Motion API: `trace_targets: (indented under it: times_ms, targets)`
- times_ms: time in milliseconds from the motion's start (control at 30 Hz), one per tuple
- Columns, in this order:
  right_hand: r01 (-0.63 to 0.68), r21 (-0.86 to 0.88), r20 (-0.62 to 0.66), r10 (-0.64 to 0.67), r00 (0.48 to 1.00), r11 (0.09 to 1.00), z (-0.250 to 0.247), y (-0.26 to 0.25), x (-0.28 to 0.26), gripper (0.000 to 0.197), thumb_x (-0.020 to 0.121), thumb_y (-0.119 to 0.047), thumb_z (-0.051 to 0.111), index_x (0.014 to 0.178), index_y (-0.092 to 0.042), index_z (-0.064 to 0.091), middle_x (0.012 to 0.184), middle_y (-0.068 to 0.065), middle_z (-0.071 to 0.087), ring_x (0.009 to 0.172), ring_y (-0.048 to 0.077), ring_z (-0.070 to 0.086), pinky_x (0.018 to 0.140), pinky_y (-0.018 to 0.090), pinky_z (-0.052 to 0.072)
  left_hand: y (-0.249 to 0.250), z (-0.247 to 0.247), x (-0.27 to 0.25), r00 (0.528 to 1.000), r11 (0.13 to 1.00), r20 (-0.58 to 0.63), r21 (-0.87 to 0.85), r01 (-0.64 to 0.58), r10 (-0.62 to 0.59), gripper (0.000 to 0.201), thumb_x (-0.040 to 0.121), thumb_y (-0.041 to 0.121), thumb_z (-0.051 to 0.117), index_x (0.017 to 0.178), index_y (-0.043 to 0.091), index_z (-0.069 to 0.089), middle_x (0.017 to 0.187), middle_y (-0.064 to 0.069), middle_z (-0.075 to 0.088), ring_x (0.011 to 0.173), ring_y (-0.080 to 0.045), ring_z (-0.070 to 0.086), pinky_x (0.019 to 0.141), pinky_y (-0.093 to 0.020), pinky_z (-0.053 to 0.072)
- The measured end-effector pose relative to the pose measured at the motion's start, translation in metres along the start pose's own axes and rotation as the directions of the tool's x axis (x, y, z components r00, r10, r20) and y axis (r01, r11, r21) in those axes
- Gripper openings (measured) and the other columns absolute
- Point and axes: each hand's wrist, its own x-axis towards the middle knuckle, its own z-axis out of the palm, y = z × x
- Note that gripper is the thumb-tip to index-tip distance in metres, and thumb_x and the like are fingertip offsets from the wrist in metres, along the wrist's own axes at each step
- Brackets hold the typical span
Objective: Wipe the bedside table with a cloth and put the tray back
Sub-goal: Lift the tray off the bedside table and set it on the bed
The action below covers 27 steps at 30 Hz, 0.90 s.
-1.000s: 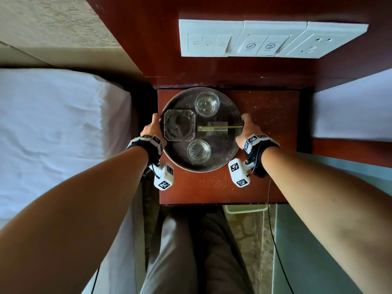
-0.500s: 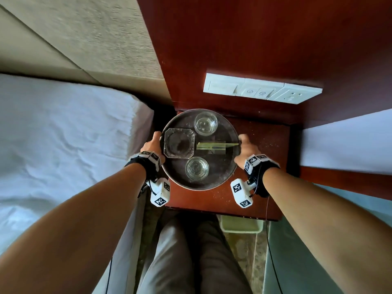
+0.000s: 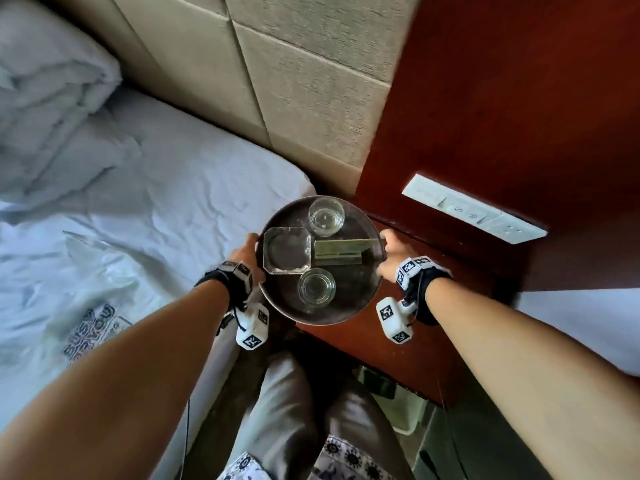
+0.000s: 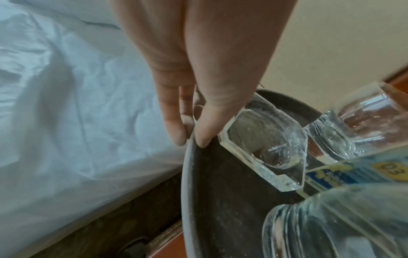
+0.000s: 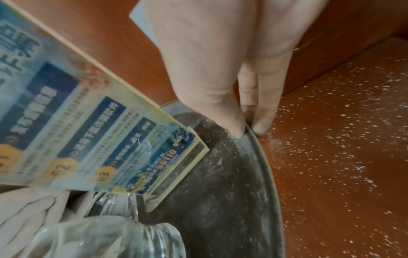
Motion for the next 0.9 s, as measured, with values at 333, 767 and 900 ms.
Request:
trace_targets:
  times_ms: [333, 767, 900]
  targets:
    - [0.234, -0.208, 0.114, -0.214, 0.970, 0.950, 0.032, -0.133, -0.010, 0.054, 0.062, -0.027, 0.062, 0.107, -0.039, 0.035, 0.098, 0.004, 0.060, 0.093, 0.030, 0.060, 0.080, 0.041, 0.052, -0.122, -0.037, -0.048, 0.977, 0.949, -0.065, -0.258, 0.179, -0.202, 0.078, 0.065, 0.002, 0.071, 0.129, 0.023, 0.031, 0.085, -0.017, 0.066, 0.067, -0.032, 0.068, 0.056, -0.040, 0.060]
    - [0.448, -0.332, 0.248, -0.382, 0.890, 0.830, 0.158, -0.319, -0.043, 0.045, 0.073, -0.023, 0.060, 0.113, -0.032, 0.040, 0.092, 0.003, 0.064, 0.080, 0.026, 0.064, 0.076, 0.039, 0.056, -0.321, -0.080, -0.113, 0.914, 0.842, -0.093, -0.434, 0.321, -0.396, 0.070, 0.063, 0.008, 0.074, 0.121, 0.022, 0.037, 0.078, -0.008, 0.062, 0.060, -0.021, 0.059, 0.047, -0.024, 0.041]
    - [0.489, -0.342, 0.308, -0.396, 0.865, 0.802, 0.210, -0.363, -0.049, 0.048, 0.065, -0.022, 0.062, 0.107, -0.035, 0.041, 0.085, 0.002, 0.064, 0.075, 0.026, 0.067, 0.072, 0.044, 0.060, -0.378, -0.073, -0.126, 0.887, 0.799, -0.090, -0.481, 0.360, -0.454, 0.078, 0.060, 0.015, 0.075, 0.128, 0.023, 0.037, 0.092, -0.007, 0.058, 0.078, -0.026, 0.056, 0.067, -0.031, 0.048]
